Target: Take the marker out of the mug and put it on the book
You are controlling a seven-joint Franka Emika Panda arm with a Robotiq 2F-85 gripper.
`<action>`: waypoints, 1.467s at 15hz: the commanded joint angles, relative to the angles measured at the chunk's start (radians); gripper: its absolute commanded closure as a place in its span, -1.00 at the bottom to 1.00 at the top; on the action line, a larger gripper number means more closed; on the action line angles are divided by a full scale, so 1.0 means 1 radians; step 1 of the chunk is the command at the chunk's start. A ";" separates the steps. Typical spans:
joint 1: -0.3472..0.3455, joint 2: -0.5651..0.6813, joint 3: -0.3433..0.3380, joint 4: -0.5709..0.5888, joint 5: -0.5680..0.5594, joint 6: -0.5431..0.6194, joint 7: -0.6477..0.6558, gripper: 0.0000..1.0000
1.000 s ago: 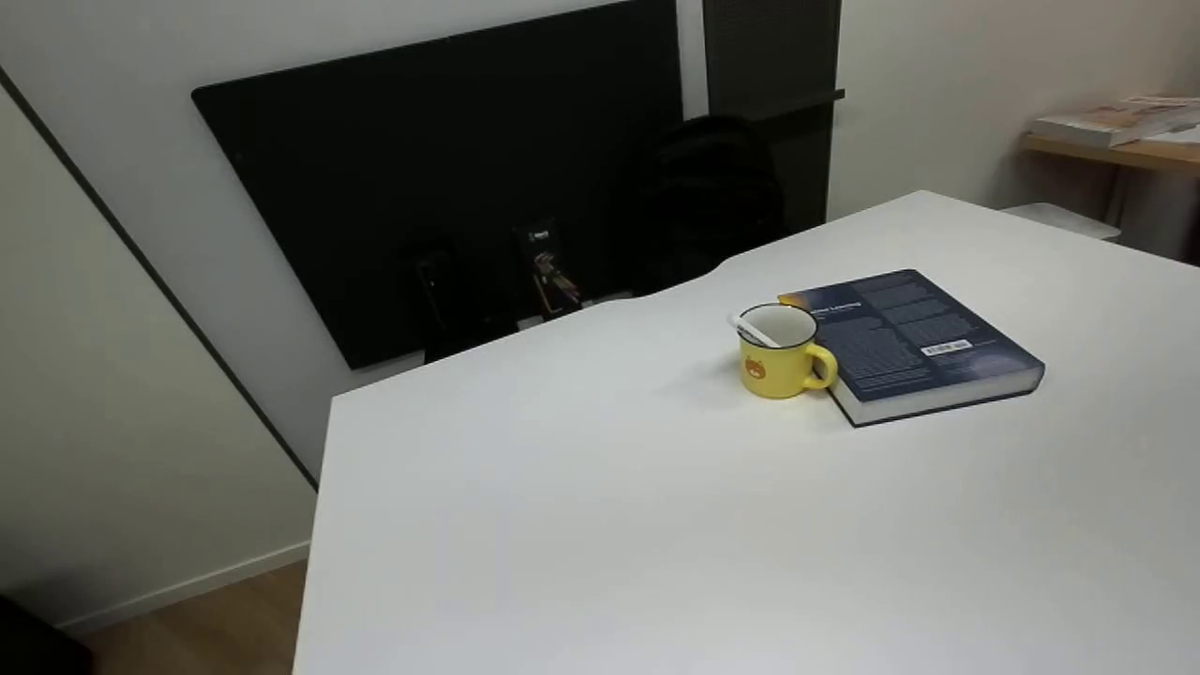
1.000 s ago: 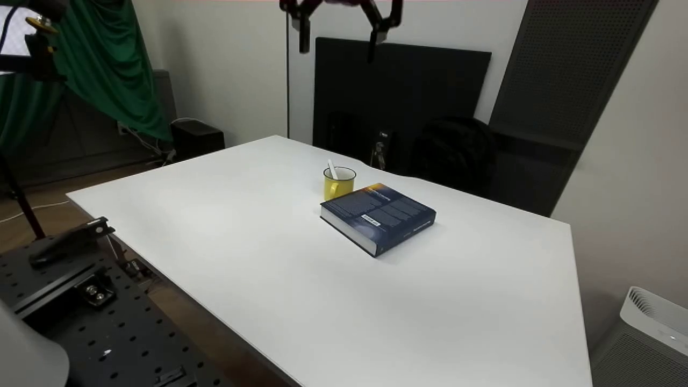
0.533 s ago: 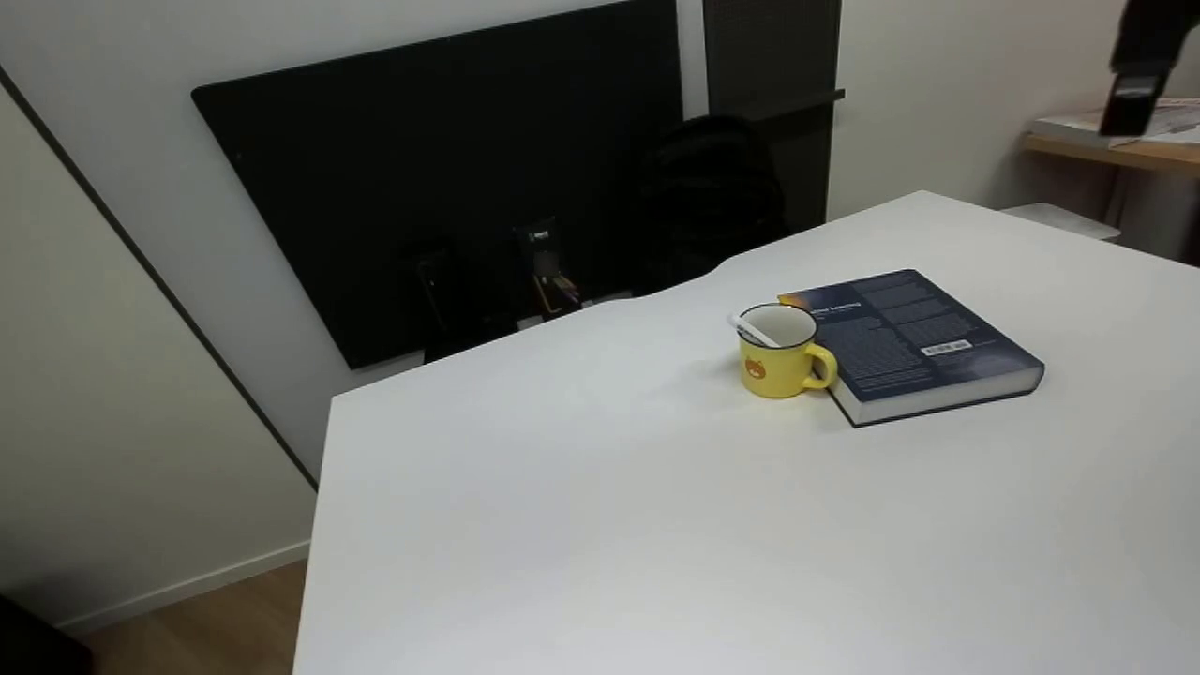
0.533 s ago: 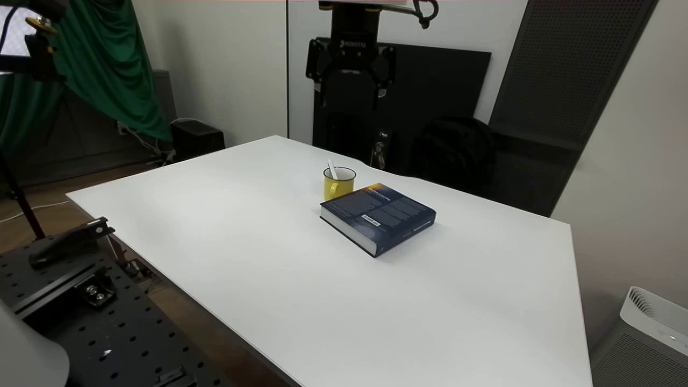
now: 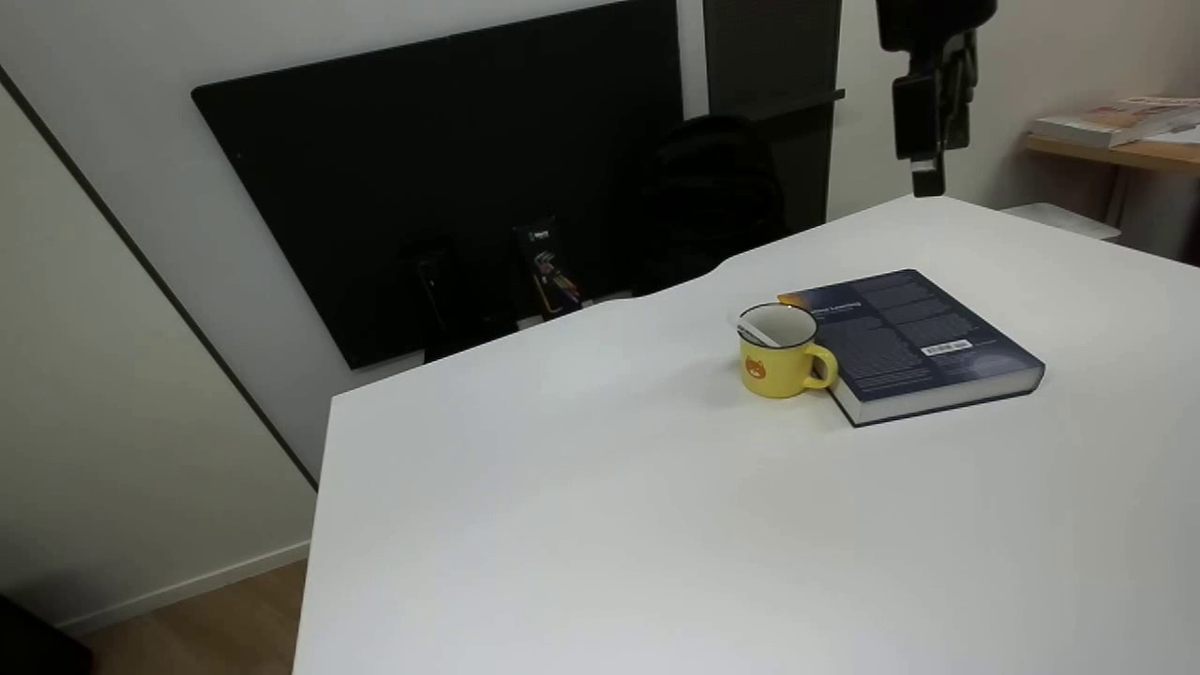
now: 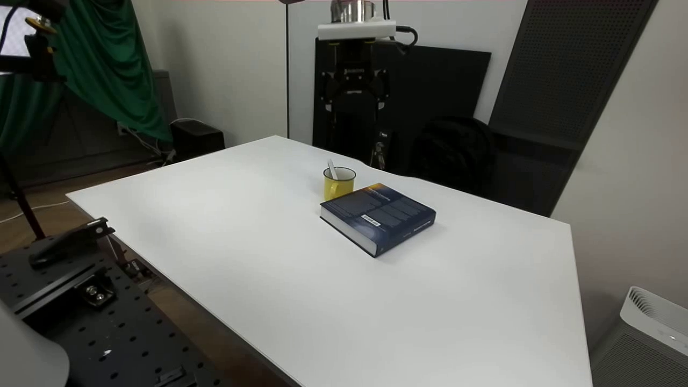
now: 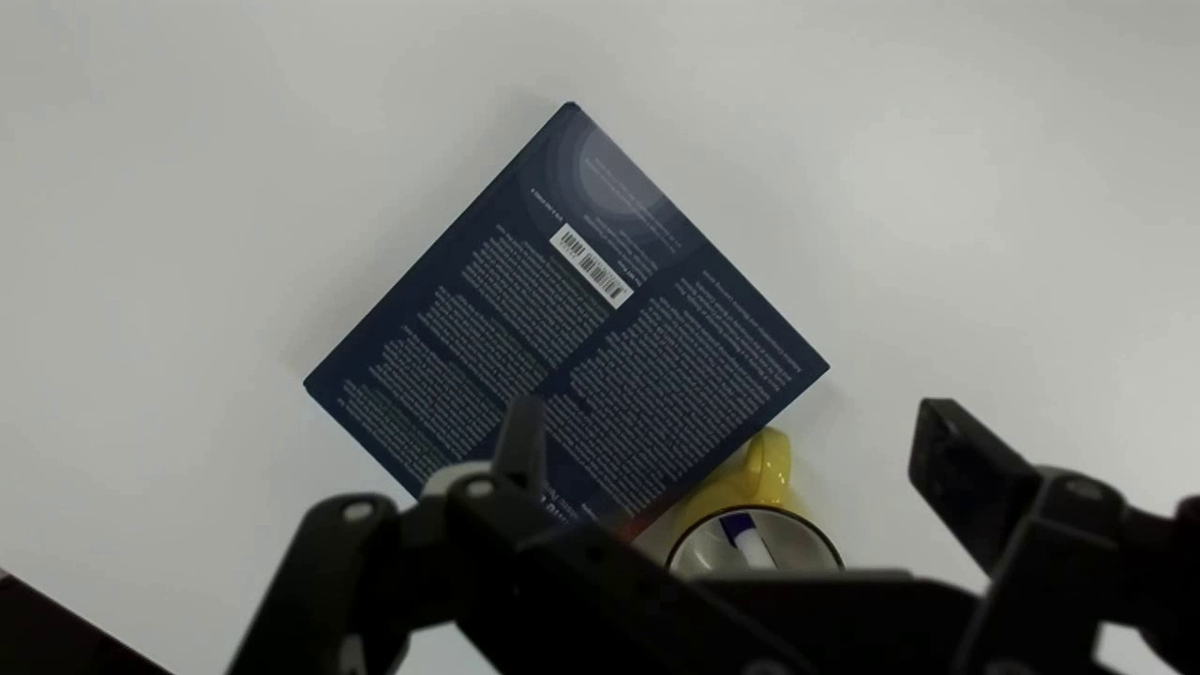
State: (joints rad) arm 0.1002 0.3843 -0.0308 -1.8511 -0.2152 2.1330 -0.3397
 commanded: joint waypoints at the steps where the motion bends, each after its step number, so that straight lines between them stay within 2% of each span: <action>1: 0.006 0.115 0.033 0.159 -0.069 -0.035 0.045 -1.00; 5: -0.011 0.147 0.076 0.196 -0.030 0.043 0.004 -1.00; 7: -0.007 0.122 0.076 0.153 -0.044 0.044 0.011 -1.00; 16: -0.012 0.123 0.081 0.162 -0.039 0.049 0.010 -1.00; 22: 0.063 0.285 0.067 0.297 -0.221 -0.022 -0.039 -1.00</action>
State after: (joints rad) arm 0.1273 0.5650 0.0424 -1.6695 -0.3604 2.1700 -0.3570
